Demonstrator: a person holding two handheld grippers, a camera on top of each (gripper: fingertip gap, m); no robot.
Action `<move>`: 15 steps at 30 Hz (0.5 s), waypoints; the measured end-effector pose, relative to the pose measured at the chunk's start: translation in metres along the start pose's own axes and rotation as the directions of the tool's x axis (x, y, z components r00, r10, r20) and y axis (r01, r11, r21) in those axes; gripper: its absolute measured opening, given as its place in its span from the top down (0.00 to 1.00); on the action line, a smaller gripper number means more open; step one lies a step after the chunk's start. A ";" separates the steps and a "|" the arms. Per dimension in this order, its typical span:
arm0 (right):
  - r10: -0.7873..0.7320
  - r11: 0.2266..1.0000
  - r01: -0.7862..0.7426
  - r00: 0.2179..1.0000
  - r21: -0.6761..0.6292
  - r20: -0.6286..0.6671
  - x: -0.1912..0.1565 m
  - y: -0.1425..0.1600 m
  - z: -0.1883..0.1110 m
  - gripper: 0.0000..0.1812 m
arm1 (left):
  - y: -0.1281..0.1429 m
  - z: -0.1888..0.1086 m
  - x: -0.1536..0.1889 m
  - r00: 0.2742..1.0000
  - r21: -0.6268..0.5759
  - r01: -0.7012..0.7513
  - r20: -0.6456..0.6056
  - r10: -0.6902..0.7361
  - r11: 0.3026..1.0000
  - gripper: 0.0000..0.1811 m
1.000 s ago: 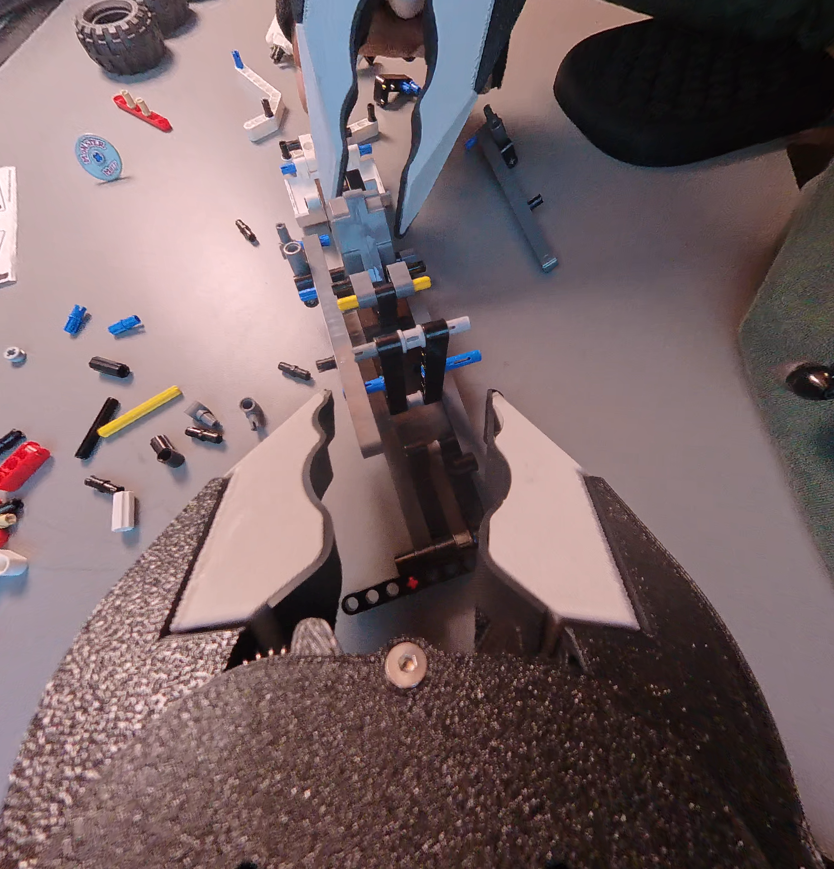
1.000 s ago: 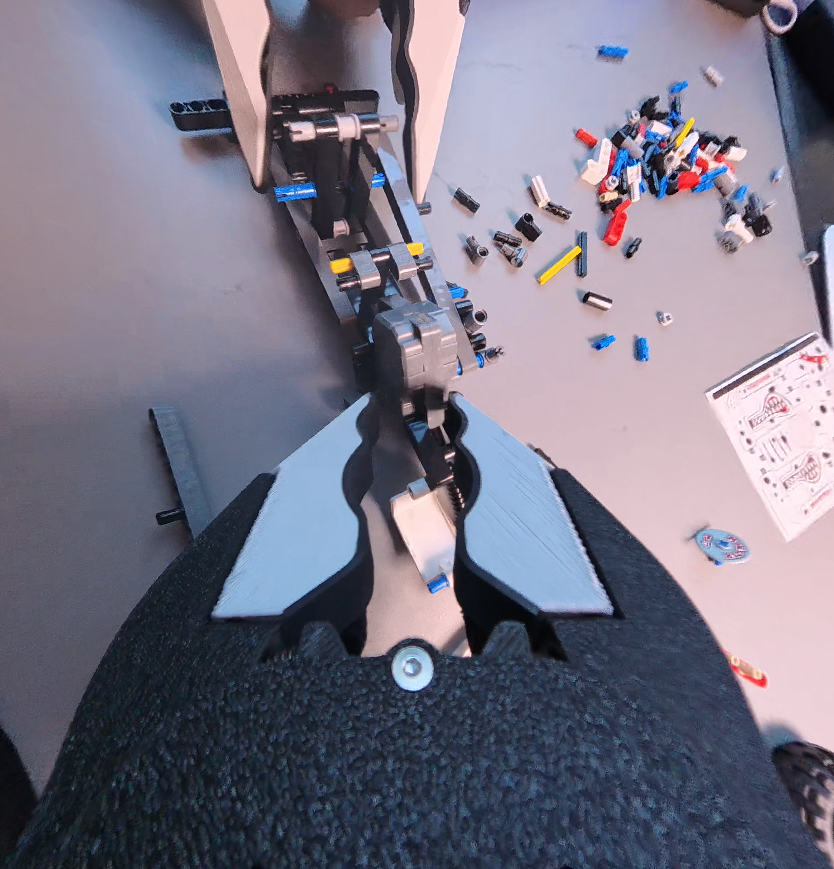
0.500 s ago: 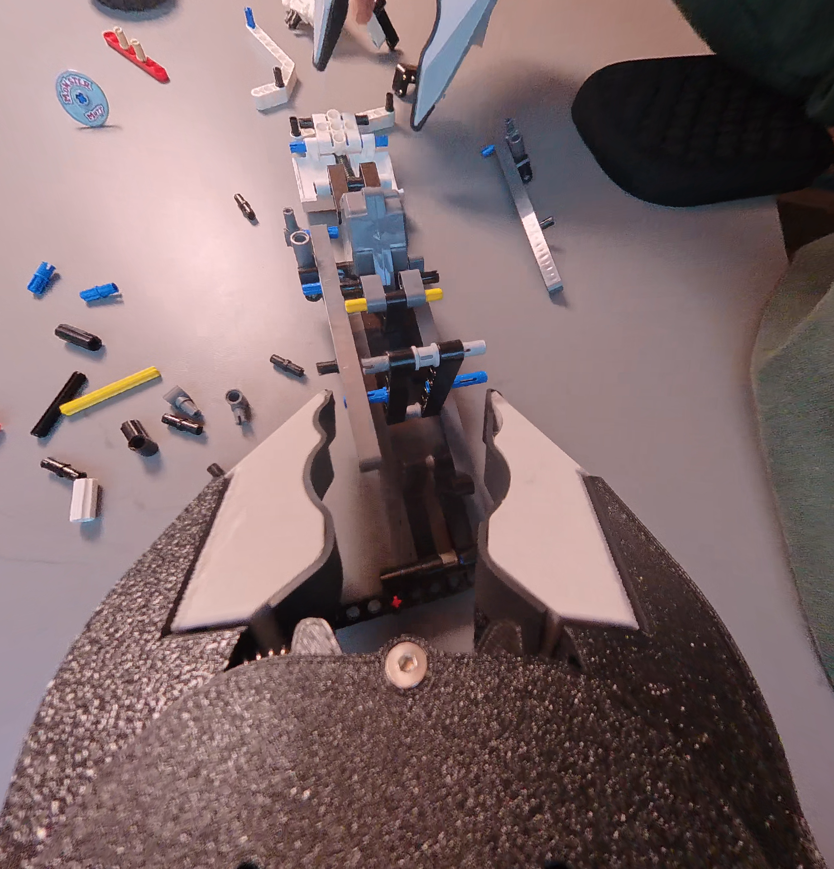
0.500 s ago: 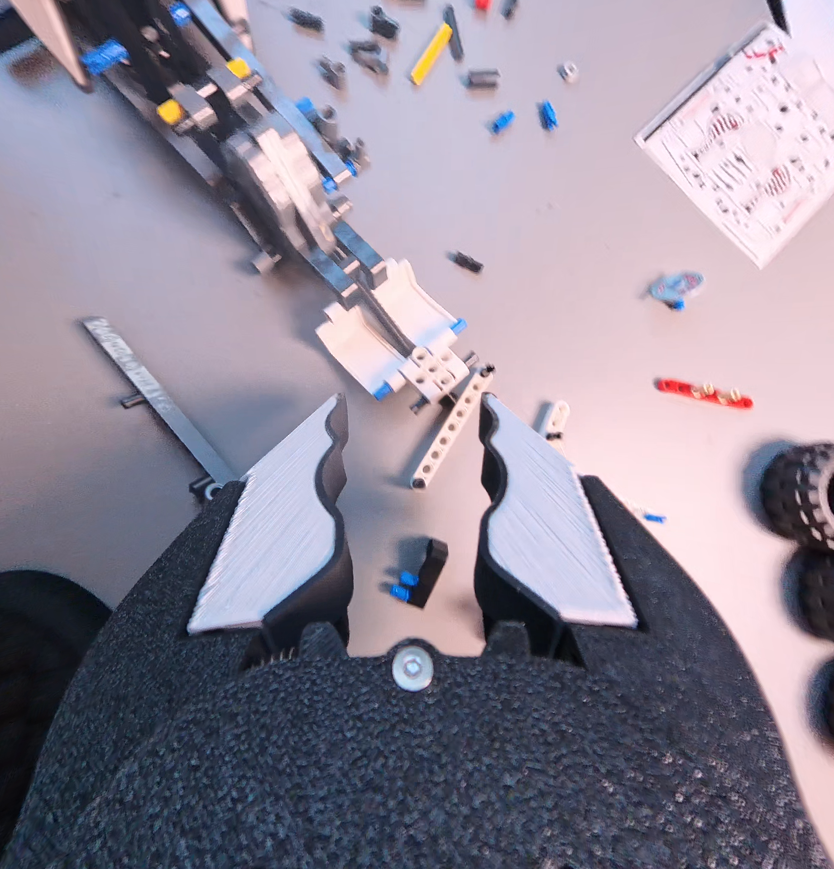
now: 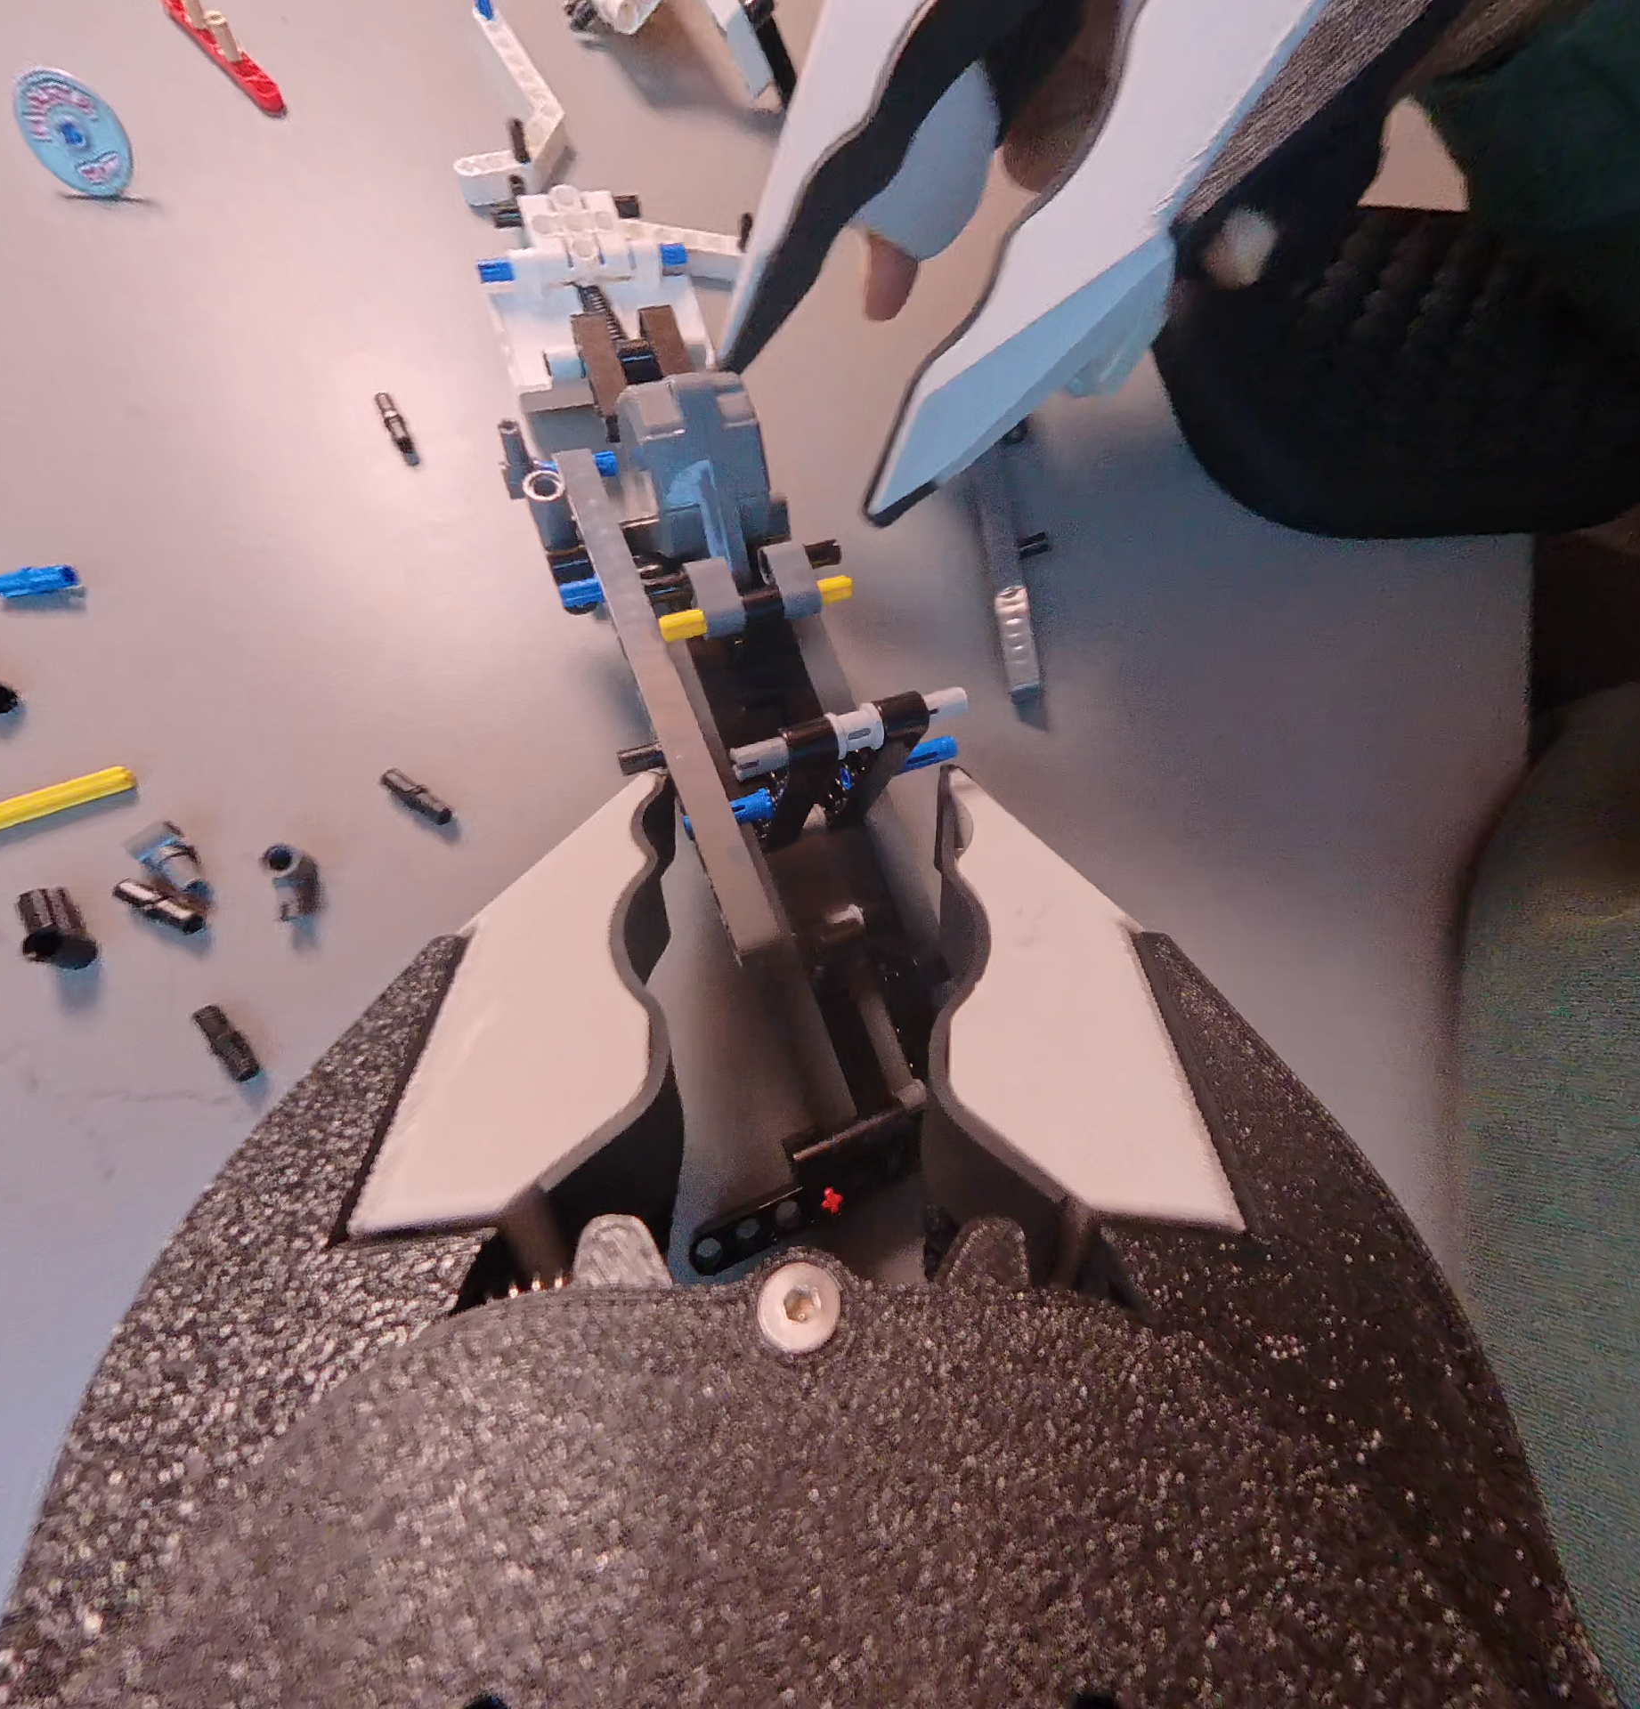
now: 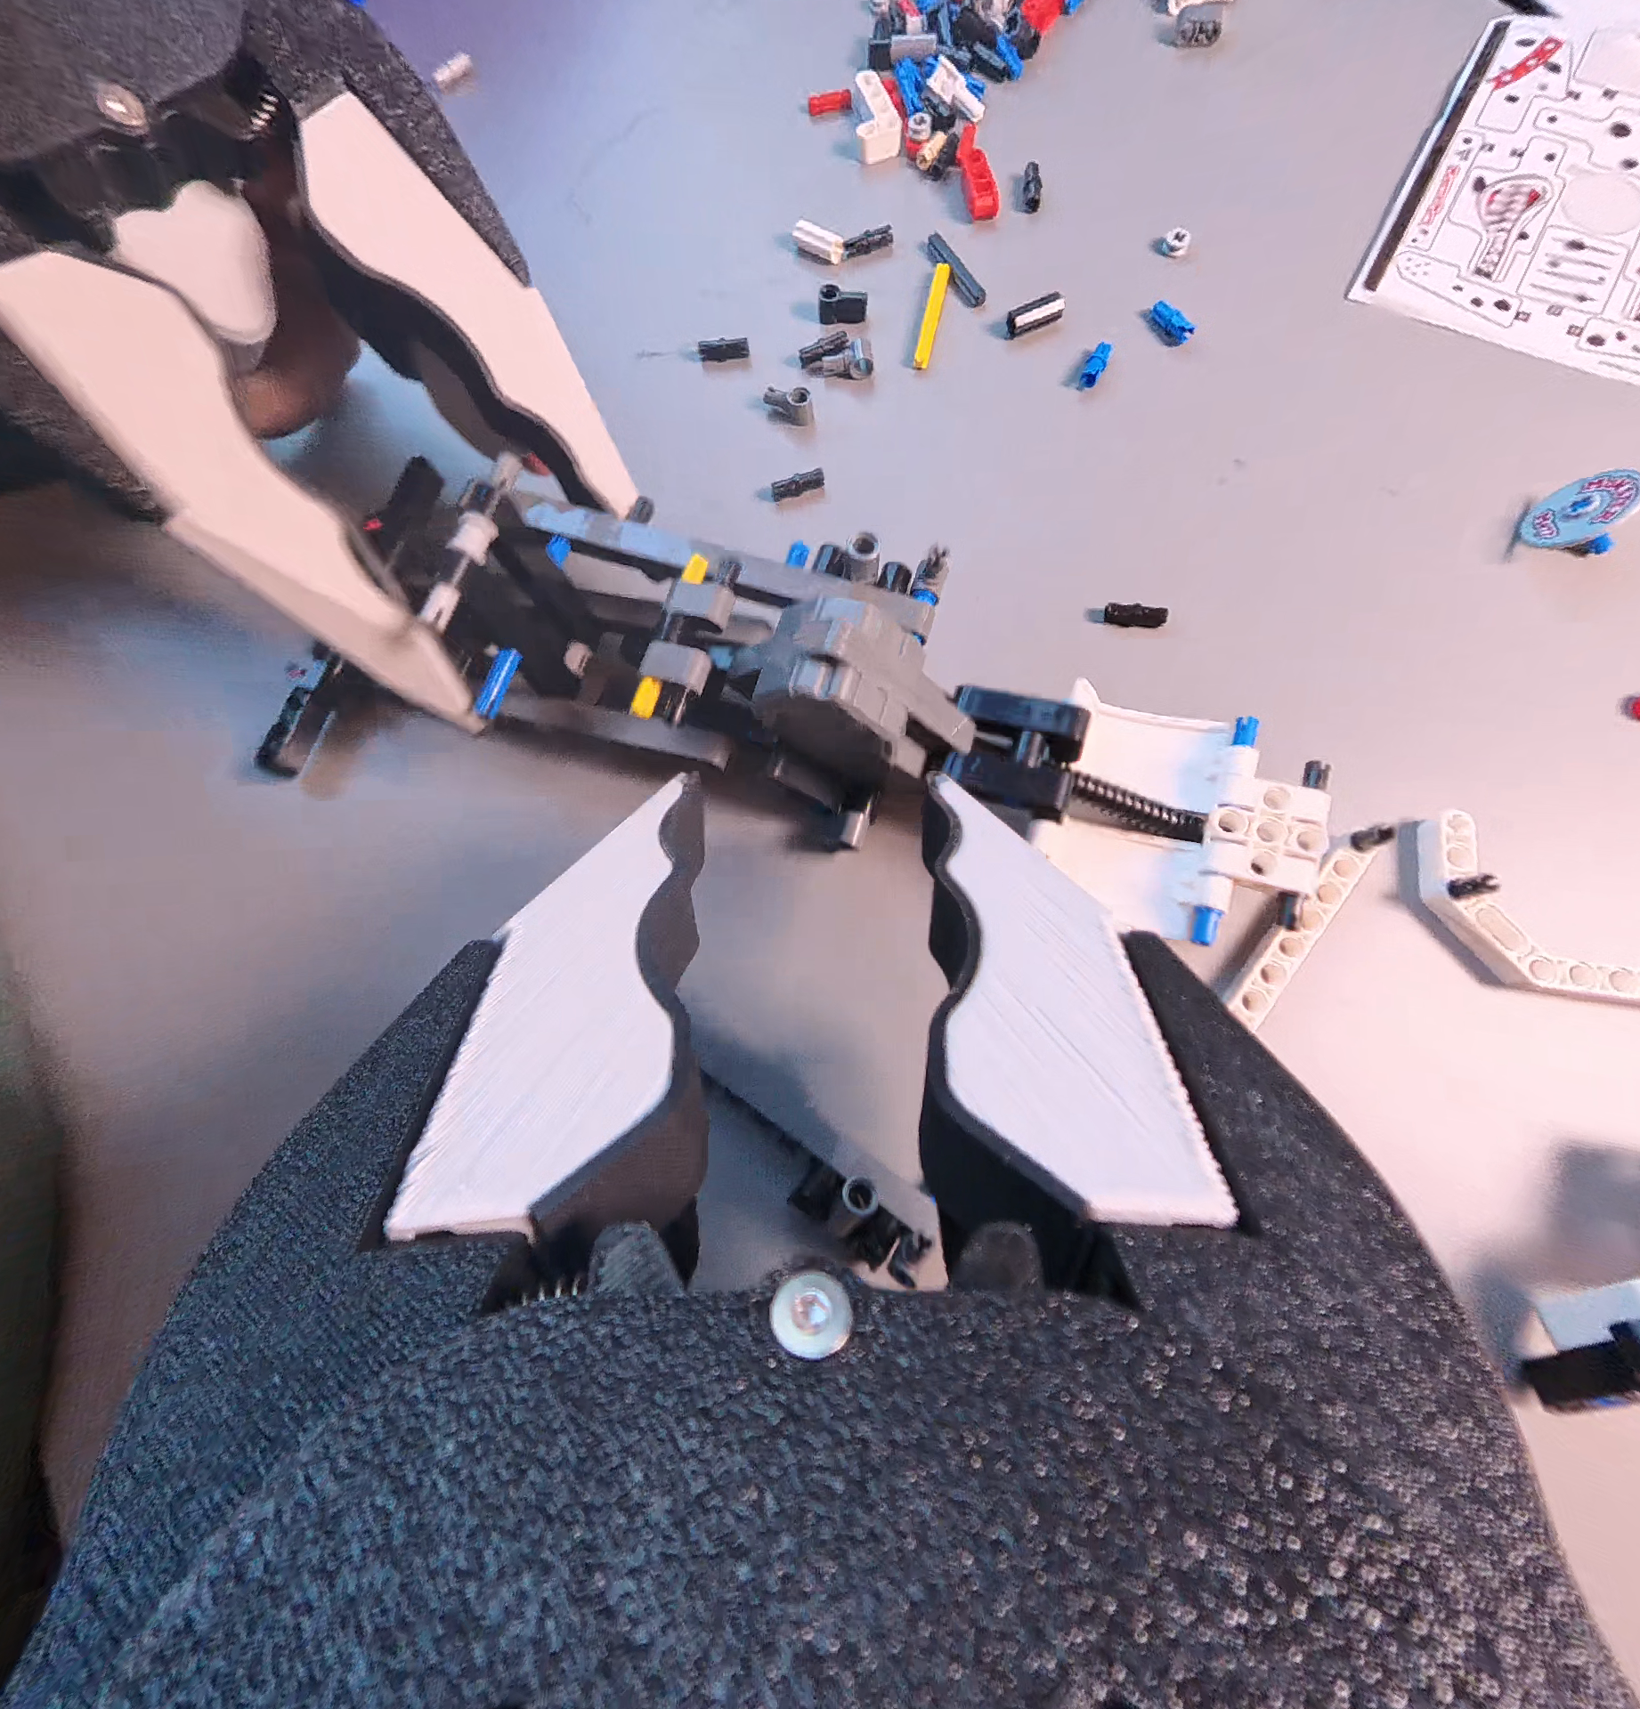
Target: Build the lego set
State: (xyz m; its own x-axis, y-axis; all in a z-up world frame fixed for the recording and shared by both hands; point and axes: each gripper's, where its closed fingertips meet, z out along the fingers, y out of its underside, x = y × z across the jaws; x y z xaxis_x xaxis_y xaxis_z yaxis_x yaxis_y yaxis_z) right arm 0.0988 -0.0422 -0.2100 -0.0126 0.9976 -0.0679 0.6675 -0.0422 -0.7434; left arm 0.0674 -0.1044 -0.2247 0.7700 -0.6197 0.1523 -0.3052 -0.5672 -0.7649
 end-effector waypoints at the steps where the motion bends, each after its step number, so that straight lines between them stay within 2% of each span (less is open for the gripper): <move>1: -0.012 1.000 0.012 1.000 0.006 -0.009 0.001 -0.002 0.003 0.74 | -0.002 0.001 0.007 0.999 0.009 0.010 -0.035 -0.010 1.000 0.68; 3: -0.028 1.000 0.028 0.999 0.002 -0.023 0.008 -0.003 0.008 0.78 | -0.005 0.004 0.023 0.994 0.019 0.036 -0.105 -0.034 0.999 0.66; 5: -0.090 0.996 0.090 0.996 0.007 0.018 0.009 -0.005 0.008 0.81 | -0.004 0.008 0.042 0.983 0.012 0.040 -0.181 -0.038 0.999 0.63; 8: -0.257 0.966 0.255 0.962 0.029 0.093 0.011 -0.008 0.009 0.81 | -0.003 0.014 0.053 0.984 0.006 -0.033 -0.178 0.033 0.999 0.59; 10: -0.307 0.952 0.305 0.941 0.034 0.142 0.013 -0.010 0.010 0.81 | -0.003 0.016 0.057 0.979 0.008 -0.051 -0.199 0.051 0.999 0.56; 13: -0.314 0.949 0.313 0.926 0.041 0.209 0.014 -0.011 0.013 0.81 | -0.004 0.014 0.060 0.969 0.016 -0.045 -0.243 0.048 0.999 0.57; 15: -0.254 0.966 0.258 0.952 0.002 0.171 0.024 -0.012 0.012 0.79 | -0.007 0.008 0.059 0.962 0.030 -0.035 -0.269 0.042 0.999 0.59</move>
State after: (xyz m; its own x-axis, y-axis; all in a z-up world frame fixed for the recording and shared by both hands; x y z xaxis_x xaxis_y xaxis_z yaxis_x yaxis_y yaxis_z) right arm 0.0814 -0.0181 -0.2106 -0.3092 0.9510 0.0102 0.6406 0.2162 -0.7368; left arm 0.1196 -0.1328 -0.2153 0.5776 -0.7659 0.2825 -0.3152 -0.5284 -0.7883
